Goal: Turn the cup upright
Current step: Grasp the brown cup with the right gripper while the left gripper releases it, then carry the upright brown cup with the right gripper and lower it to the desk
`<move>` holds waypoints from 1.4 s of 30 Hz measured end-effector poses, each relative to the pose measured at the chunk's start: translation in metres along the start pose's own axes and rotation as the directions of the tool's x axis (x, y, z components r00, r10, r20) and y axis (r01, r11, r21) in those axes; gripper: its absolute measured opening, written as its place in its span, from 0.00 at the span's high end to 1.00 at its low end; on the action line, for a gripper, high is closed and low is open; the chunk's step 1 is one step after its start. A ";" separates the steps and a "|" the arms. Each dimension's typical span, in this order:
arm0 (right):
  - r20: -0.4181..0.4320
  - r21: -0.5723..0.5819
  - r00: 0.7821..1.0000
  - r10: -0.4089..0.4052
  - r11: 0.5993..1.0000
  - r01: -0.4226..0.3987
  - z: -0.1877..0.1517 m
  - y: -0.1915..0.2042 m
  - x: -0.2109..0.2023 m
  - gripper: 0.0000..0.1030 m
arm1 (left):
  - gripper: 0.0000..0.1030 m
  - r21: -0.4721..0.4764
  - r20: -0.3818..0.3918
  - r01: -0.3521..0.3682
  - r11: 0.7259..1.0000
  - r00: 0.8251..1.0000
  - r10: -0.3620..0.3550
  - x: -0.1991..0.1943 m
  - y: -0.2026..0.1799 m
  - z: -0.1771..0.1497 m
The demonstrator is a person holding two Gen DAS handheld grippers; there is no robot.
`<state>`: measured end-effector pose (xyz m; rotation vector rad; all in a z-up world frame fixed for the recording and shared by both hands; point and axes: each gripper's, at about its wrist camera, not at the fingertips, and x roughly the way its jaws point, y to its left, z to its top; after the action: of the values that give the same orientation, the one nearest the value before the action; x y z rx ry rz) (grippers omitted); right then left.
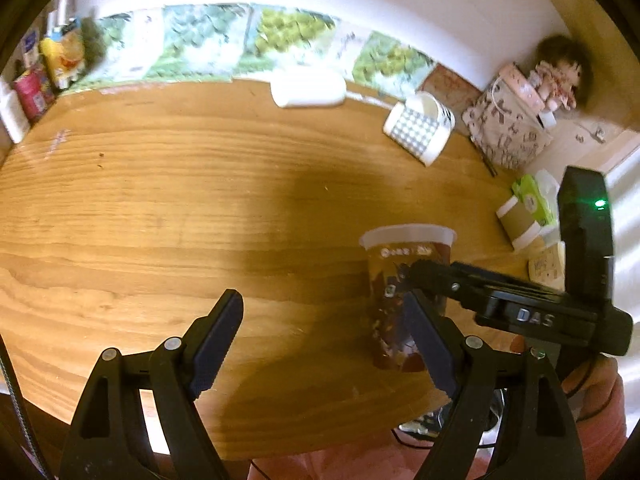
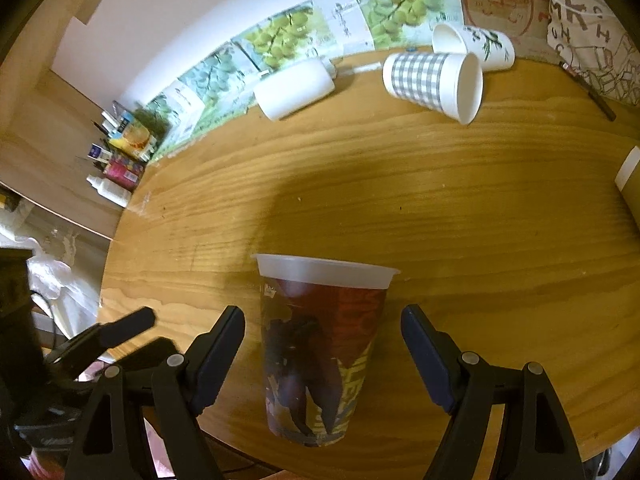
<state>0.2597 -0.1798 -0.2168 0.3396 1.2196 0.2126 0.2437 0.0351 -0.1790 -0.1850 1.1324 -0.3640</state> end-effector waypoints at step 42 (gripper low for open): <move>-0.197 0.086 0.980 0.016 0.996 0.001 0.011 -0.004 0.052 0.28 | 0.18 0.047 0.252 -0.167 0.985 0.956 0.150 -0.048 -0.008 -0.035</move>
<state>0.2871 -0.1672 -0.2611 0.4044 1.4268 0.2042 0.1928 0.0472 -0.1504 -0.0763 0.8794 -0.2284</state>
